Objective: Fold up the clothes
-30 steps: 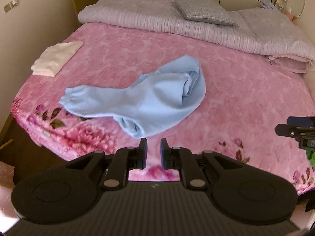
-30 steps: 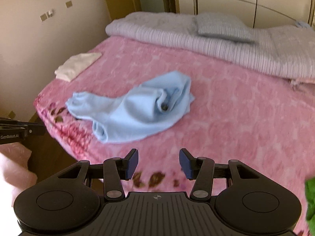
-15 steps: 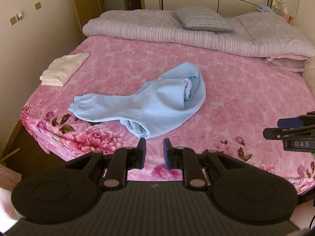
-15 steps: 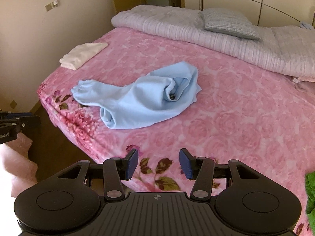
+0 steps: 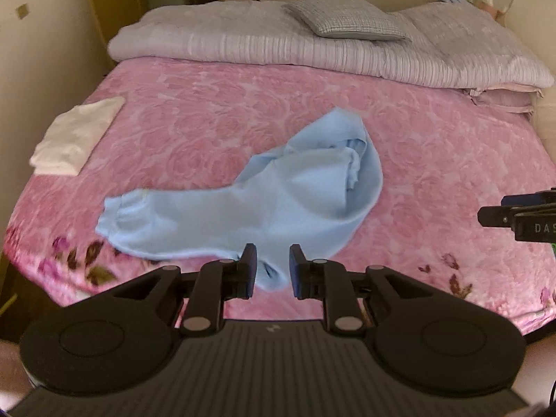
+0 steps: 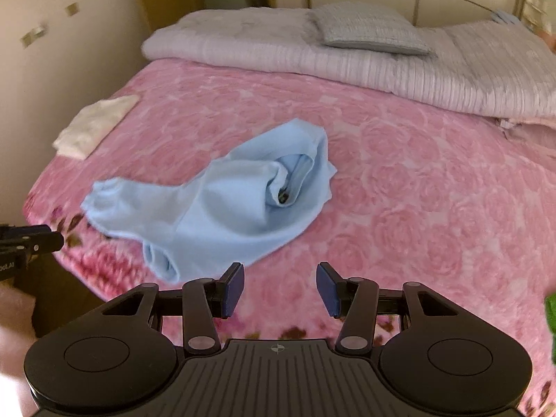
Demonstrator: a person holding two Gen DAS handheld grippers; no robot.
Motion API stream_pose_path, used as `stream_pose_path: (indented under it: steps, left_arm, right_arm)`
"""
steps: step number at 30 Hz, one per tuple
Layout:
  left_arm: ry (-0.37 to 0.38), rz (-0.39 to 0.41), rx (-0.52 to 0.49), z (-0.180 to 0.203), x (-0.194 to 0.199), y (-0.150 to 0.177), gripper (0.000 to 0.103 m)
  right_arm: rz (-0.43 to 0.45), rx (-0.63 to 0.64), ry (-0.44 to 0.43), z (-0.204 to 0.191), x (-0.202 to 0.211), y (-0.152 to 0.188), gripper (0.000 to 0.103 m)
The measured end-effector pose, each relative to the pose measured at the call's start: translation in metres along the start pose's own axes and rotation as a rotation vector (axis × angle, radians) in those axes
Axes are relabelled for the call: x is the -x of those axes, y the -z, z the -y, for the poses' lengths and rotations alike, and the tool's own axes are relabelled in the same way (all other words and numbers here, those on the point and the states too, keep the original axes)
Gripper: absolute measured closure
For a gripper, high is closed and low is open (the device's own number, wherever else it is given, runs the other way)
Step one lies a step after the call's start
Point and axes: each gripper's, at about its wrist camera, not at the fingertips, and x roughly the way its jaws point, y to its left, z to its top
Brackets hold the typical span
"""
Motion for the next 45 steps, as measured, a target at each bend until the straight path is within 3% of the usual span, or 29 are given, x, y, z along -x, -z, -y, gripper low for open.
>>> stream_pose_path:
  steps: [6,16,21,28,33,34,35,38,42,45]
  left_arm:
    - [0.067,-0.064,-0.085,-0.067,-0.052,-0.042,0.086]
    - [0.161,-0.169,-0.157,-0.140,-0.138,-0.073,0.086]
    - [0.177,-0.229,-0.107,-0.168,-0.172,-0.072,0.086]
    - [0.165,-0.265,-0.089,-0.191,-0.190,-0.063,0.086]
    - [0.132,-0.276,-0.063,-0.207,-0.198,-0.064,0.086]
    - [0.128,-0.278,-0.062,-0.208,-0.200,-0.065,0.086]
    - [0.124,-0.281,-0.061,-0.209,-0.201,-0.065,0.086]
    - [0.114,-0.287,-0.059,-0.211,-0.205,-0.068,0.086]
    - [0.143,-0.286,-0.081,-0.197,-0.212,-0.073,0.086]
    - [0.181,-0.281,-0.109,-0.179,-0.214,-0.077,0.086]
  right_arm:
    - [-0.058,-0.180,0.014,-0.027,-0.052,-0.032,0.053]
    - [-0.156,-0.516,0.014,-0.047,-0.138,-0.030,0.053]
    - [-0.183,-0.508,0.013,-0.067,-0.177,-0.027,0.048]
    - [-0.110,-0.471,0.064,-0.095,-0.236,-0.040,0.028]
    - [-0.126,-0.372,0.117,-0.112,-0.287,-0.040,0.027]
    - [-0.143,-0.357,0.128,-0.114,-0.294,-0.038,0.029]
    - [-0.153,-0.346,0.125,-0.114,-0.297,-0.036,0.049]
    - [-0.135,-0.322,0.088,-0.110,-0.288,-0.026,0.097]
    - [-0.088,-0.280,0.074,-0.091,-0.244,-0.007,0.100]
    - [-0.060,-0.271,0.150,-0.063,-0.200,0.007,0.102]
